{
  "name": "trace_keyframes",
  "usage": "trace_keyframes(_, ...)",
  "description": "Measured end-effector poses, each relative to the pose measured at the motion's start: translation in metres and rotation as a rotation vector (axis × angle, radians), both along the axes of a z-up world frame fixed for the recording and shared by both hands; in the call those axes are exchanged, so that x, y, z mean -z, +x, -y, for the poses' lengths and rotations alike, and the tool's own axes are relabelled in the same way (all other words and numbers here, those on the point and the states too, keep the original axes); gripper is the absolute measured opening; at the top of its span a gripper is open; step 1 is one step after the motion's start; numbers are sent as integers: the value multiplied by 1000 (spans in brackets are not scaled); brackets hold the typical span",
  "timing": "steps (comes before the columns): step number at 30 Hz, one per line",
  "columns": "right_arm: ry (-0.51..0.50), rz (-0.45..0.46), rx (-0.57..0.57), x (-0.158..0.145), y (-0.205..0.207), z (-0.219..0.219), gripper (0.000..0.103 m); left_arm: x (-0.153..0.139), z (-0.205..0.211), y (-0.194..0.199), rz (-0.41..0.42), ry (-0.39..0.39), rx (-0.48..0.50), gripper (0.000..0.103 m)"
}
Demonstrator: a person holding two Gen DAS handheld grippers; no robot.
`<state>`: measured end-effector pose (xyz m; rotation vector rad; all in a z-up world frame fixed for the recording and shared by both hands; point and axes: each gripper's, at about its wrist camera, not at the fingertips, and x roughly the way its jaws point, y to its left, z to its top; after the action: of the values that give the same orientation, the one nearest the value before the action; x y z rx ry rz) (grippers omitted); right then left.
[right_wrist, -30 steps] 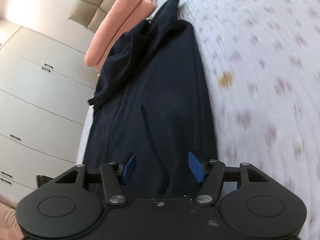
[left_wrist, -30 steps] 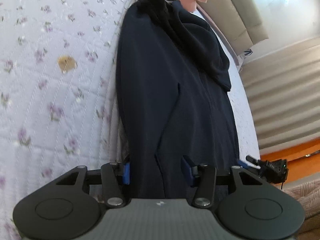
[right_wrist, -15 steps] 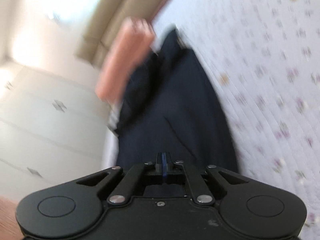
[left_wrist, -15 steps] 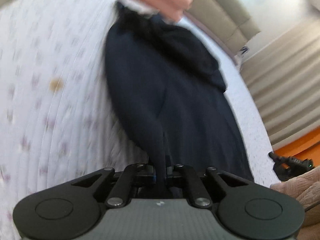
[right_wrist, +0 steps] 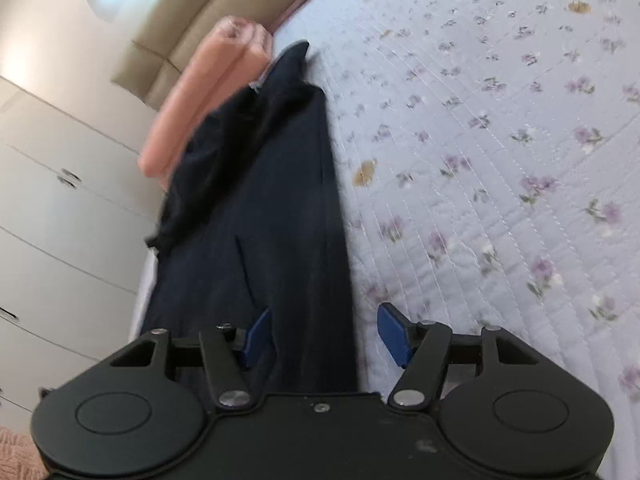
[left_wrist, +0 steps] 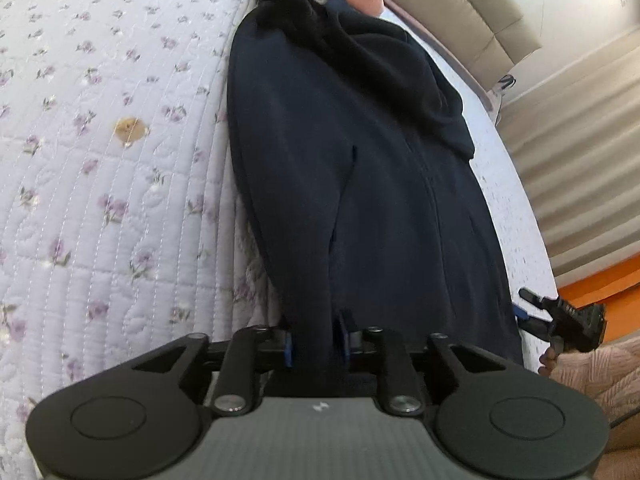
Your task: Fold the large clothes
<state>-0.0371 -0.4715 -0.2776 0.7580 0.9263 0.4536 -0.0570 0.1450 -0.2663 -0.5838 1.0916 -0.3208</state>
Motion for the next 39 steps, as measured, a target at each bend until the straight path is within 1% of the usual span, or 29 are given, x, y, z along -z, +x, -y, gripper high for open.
trace_keyframes(2,18,-16,-25,1,-6,2,71,3,-2,-5,-7,-15,5,31)
trace_keyframes(3,31,-27,-44,2,-10,0,69,6,-3,-7,-8,-19,6,32)
trace_keyframes(4,46,-41,-61,3,-14,0,65,10,-2,-6,-9,-24,4,32)
trace_keyframes(5,74,-59,-76,4,-19,2,65,13,-4,-7,-9,-36,-2,32)
trace_keyframes(7,151,-83,-98,9,-29,-2,63,18,-11,-8,-11,-80,-20,35)
trace_keyframes(8,173,-77,-91,11,-34,-5,63,21,-14,-8,-14,-106,-26,35)
trace_keyframes(9,173,-67,-70,14,-37,-9,62,21,-16,-6,-19,-125,-33,36)
trace_keyframes(10,162,-61,-63,14,-38,-12,59,25,-18,-6,-30,-154,-46,38)
trace_keyframes(11,153,-58,-62,14,-39,-15,59,29,-20,-6,-41,-185,-62,38)
trace_keyframes(12,164,-59,-56,14,-40,-17,59,31,-22,-6,-51,-209,-84,36)
trace_keyframes(13,170,-68,-50,14,-40,-18,50,31,-22,-7,-49,-210,-95,26)
trace_keyframes(14,149,-82,-36,12,-41,-19,37,28,-20,-9,-33,-189,-93,18)
trace_keyframes(15,136,-94,-17,10,-43,-19,15,23,-17,-11,-5,-161,-78,11)
trace_keyframes(17,175,-62,40,1,-53,-16,15,15,-14,-15,43,-155,-72,9)
trace_keyframes(19,197,-9,75,-17,-62,-13,14,6,-17,-19,86,-183,-86,9)
trace_keyframes(22,235,32,89,-37,-62,-14,14,-6,-19,-14,115,-155,-112,8)
trace_keyframes(24,254,39,83,-47,-53,-16,14,-18,-16,-8,151,-171,-113,7)
trace_keyframes(27,284,57,71,-63,-32,-19,14,-42,-8,4,203,-144,-97,7)
trace_keyframes(29,308,69,65,-75,-10,-21,14,-57,-5,17,216,-128,-104,7)
trace_keyframes(30,317,73,58,-83,2,-21,14,-64,-6,26,206,-127,-107,7)
trace_keyframes(33,323,80,30,-113,55,-26,14,-96,-12,72,166,-88,-125,7)
trace_keyframes(35,296,109,11,-135,92,-33,14,-116,-24,111,158,-116,-157,7)
trace_keyframes(36,289,122,8,-145,110,-36,14,-125,-28,128,149,-117,-177,7)
trace_keyframes(39,263,155,20,-166,168,-49,14,-144,-36,187,132,-98,-233,7)
